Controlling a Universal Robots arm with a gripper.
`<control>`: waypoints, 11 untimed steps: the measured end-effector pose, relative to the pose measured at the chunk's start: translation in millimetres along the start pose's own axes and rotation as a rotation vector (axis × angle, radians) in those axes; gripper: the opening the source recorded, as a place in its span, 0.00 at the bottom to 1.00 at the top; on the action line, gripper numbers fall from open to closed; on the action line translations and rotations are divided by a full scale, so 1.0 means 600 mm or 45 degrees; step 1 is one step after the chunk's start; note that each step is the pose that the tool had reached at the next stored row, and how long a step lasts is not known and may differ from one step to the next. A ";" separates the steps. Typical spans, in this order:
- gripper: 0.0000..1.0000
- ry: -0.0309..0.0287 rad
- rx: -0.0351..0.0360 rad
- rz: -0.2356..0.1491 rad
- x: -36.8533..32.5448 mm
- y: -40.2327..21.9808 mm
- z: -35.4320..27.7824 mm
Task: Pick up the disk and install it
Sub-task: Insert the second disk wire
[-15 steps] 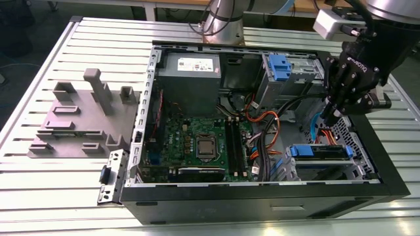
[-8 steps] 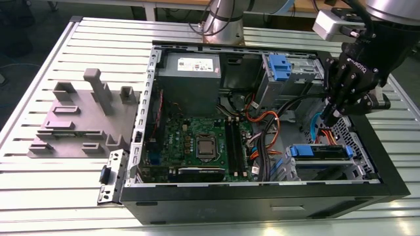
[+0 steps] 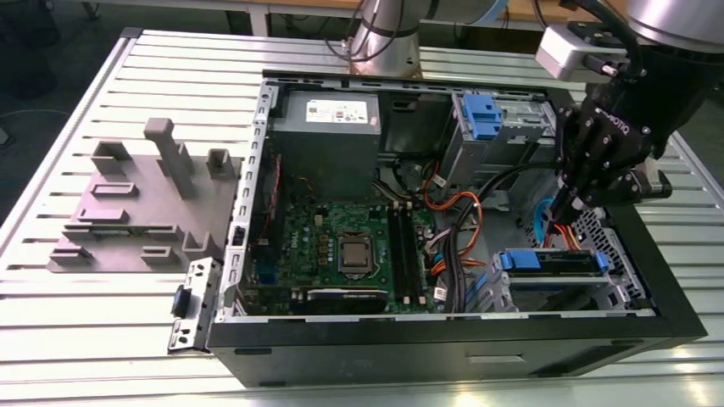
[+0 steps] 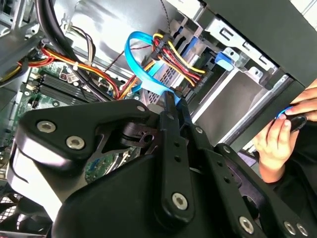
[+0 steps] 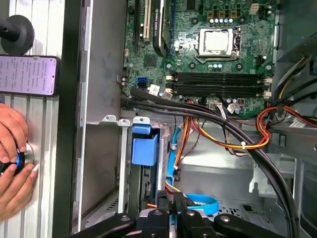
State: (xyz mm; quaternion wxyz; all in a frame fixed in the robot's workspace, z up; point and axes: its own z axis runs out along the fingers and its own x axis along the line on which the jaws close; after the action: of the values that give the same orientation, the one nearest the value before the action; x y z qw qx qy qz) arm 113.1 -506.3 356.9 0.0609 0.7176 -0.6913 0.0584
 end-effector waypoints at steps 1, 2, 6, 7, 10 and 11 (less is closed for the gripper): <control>0.16 -0.0066 0.0011 -0.001 0.001 0.001 0.001; 0.16 -0.0151 0.0022 -0.001 0.002 0.001 0.001; 0.16 -0.0361 0.0072 -0.004 0.010 0.002 0.005; 0.16 -0.0367 0.0089 -0.004 0.013 0.003 0.006; 0.16 -0.0371 0.0123 -0.006 0.022 0.004 0.008; 0.16 -0.0378 0.0132 -0.006 0.025 0.004 0.009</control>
State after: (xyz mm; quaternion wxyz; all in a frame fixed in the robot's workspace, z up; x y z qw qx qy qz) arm 111.3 -522.0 354.0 0.0471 0.7204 -0.6901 0.0512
